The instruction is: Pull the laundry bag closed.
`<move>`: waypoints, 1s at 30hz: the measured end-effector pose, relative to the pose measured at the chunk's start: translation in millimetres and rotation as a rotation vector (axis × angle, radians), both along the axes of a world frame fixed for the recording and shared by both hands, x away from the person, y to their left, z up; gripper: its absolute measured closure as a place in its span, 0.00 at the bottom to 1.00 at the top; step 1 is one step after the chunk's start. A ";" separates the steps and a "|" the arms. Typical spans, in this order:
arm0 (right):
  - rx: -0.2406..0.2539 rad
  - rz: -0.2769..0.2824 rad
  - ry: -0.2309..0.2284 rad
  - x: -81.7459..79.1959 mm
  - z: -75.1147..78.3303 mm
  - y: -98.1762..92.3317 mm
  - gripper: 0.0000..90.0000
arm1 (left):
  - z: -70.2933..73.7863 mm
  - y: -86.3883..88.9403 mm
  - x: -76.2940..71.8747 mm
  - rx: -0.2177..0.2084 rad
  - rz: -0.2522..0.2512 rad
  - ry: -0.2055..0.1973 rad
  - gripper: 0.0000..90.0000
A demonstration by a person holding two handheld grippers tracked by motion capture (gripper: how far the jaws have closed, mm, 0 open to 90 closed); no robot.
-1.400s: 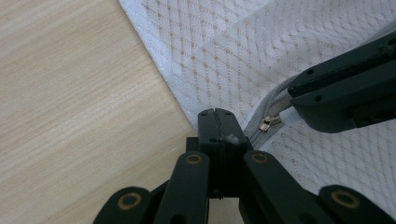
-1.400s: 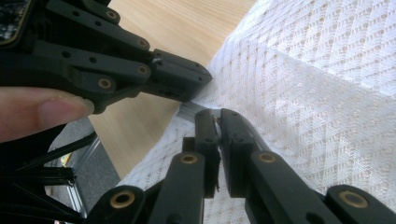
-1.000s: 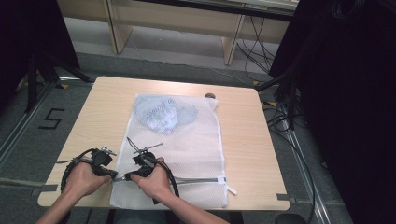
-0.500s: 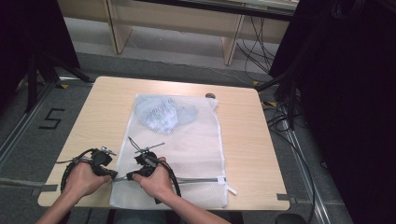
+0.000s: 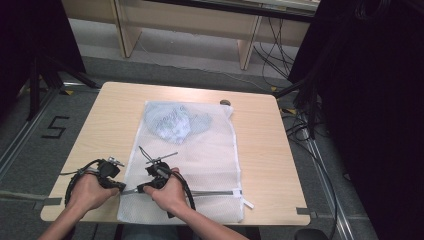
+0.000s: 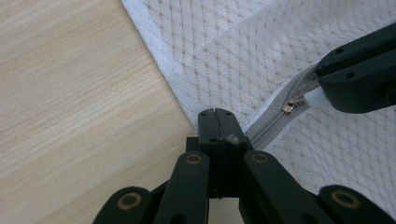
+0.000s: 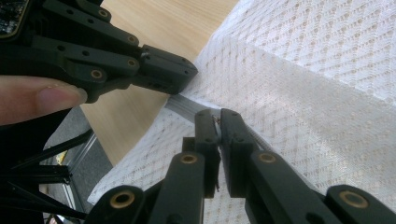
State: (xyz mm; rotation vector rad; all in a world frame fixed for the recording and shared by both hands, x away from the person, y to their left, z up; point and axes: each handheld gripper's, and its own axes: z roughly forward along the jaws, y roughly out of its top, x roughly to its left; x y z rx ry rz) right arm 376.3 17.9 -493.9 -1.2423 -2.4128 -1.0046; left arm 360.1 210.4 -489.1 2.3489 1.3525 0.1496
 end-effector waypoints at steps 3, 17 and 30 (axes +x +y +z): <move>0.004 0.014 -0.024 1.7 -0.9 -1.3 0.97 | 0.1 0.5 0.0 0.001 -0.004 0.000 1.00; -0.009 0.010 -0.012 1.4 0.1 -3.8 0.97 | -0.1 1.1 0.7 -0.003 -0.009 0.007 1.00; -0.009 0.013 -0.032 1.8 0.6 -7.6 0.97 | 0.0 1.4 1.2 -0.003 -0.011 0.013 1.00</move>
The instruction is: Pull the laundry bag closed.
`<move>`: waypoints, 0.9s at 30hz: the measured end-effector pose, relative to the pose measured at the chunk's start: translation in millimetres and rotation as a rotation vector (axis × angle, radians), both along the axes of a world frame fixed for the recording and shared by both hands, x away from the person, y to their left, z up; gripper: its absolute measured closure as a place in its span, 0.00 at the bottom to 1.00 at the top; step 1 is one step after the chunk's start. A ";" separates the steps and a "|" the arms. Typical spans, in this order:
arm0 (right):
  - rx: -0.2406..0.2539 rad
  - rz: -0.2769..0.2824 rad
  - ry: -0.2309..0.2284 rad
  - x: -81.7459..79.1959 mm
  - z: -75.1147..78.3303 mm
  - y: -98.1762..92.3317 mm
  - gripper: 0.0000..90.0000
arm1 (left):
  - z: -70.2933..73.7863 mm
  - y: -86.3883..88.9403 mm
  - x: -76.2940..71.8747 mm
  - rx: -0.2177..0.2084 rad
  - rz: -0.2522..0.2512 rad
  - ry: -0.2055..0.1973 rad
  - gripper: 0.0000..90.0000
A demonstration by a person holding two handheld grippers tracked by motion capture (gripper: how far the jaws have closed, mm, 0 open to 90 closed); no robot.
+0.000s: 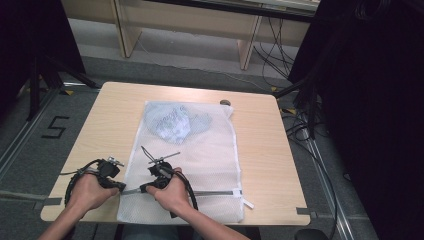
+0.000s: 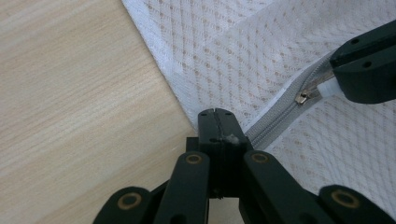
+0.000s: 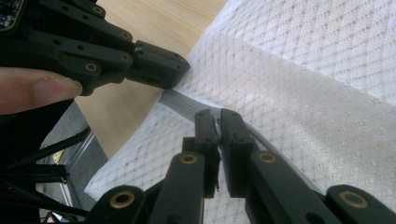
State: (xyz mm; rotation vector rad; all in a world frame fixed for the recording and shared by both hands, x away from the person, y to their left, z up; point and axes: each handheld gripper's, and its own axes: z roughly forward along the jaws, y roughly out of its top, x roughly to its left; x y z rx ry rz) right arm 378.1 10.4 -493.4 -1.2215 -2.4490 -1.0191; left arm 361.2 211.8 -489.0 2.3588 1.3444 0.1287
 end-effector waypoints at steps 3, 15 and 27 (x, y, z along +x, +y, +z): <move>-0.007 -0.020 0.029 -1.0 1.7 -0.7 0.97 | -0.1 -0.2 -0.2 -0.001 0.003 -0.003 1.00; -0.016 -0.029 0.038 -0.7 3.6 -5.7 0.97 | -0.4 -0.8 -0.3 -0.007 0.013 -0.005 1.00; -0.022 -0.035 0.040 -0.5 4.1 -9.0 0.97 | -0.5 0.1 0.6 -0.005 -0.002 -0.009 1.00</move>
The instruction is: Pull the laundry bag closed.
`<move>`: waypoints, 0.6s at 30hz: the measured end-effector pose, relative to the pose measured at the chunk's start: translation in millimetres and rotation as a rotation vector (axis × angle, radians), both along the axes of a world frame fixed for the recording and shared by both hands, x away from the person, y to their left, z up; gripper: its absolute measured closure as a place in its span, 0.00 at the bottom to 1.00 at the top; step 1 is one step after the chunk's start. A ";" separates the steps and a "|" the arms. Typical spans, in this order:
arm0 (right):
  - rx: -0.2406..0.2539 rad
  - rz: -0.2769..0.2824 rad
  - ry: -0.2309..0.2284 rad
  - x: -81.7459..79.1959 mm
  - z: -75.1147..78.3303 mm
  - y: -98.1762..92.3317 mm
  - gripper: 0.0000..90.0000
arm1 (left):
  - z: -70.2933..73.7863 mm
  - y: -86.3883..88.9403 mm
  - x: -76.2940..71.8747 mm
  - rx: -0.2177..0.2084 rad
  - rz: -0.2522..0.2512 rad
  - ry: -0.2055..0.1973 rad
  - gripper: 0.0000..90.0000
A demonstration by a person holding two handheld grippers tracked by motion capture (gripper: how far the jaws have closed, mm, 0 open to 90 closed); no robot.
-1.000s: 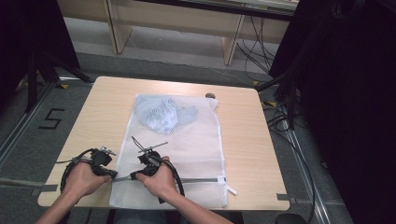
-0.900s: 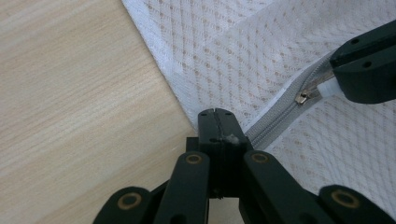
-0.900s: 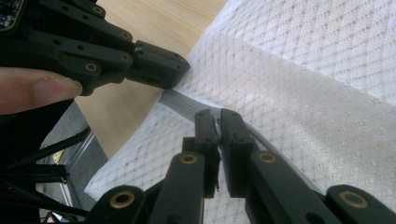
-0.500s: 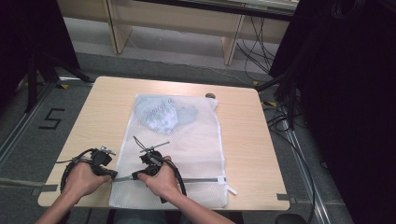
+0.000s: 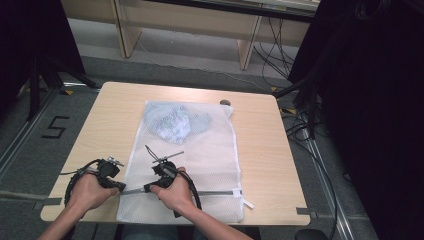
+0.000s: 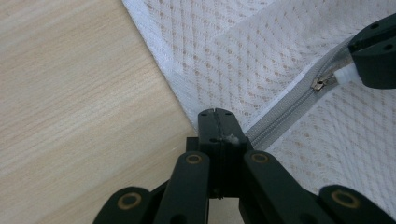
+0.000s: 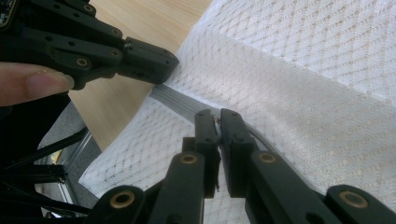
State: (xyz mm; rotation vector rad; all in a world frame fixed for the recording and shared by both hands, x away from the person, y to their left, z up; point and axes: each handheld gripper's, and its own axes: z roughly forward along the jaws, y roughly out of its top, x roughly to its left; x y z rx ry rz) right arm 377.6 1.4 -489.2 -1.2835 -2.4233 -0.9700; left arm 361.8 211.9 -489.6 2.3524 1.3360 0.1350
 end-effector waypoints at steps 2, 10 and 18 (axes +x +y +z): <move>0.005 0.008 -0.004 -0.1 0.3 0.1 0.97 | -0.6 -0.8 -0.3 -0.008 0.011 -0.005 1.00; 0.002 0.006 -0.001 0.4 0.4 -2.3 0.97 | 0.6 -0.2 -1.0 0.006 0.014 0.002 1.00; 0.001 0.016 0.000 0.7 0.0 -5.2 0.97 | 0.7 0.1 -0.6 0.010 0.008 0.000 1.00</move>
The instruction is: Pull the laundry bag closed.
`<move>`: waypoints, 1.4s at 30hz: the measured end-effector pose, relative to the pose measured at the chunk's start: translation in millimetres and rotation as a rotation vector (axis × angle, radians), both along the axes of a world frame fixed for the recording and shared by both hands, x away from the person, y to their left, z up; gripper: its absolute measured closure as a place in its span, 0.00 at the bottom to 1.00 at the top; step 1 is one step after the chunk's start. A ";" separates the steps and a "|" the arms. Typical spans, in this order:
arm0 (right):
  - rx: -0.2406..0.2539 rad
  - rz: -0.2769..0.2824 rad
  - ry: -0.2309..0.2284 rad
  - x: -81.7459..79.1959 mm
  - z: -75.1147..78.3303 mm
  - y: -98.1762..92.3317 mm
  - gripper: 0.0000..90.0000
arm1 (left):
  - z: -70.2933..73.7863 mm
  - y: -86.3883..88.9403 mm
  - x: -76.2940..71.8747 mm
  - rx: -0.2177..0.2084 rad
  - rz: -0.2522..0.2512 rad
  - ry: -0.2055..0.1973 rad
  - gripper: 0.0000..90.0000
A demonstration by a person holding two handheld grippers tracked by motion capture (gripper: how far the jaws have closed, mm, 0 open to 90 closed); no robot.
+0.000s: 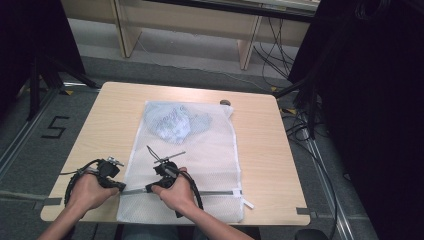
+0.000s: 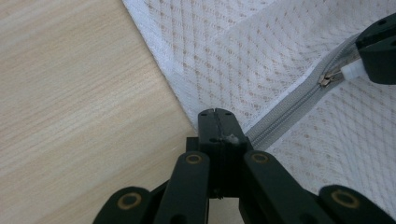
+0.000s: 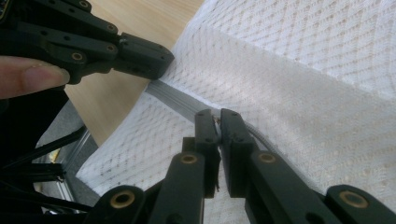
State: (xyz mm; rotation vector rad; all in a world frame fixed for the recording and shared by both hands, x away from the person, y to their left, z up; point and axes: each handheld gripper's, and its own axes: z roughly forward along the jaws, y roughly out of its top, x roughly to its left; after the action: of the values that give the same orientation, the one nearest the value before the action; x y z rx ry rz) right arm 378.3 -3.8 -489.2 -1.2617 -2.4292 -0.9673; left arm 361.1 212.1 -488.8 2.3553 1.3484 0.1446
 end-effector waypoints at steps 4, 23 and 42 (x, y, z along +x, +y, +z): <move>-0.013 -0.009 -0.006 -0.1 -0.2 -1.3 0.97 | -0.1 -0.4 -0.4 -0.004 0.007 0.003 1.00; -0.021 -0.037 0.021 -1.1 1.6 -10.7 0.97 | 0.0 -0.2 -0.1 -0.001 0.002 0.001 1.00; -0.018 -0.032 0.020 -2.9 2.1 -13.5 0.97 | 0.0 -0.1 -0.2 -0.003 -0.001 0.004 1.00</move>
State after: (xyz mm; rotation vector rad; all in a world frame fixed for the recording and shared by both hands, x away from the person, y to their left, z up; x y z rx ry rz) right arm 375.4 -17.3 -487.1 -1.3140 -2.4150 -0.9393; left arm 360.9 211.9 -488.8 2.3551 1.3481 0.1370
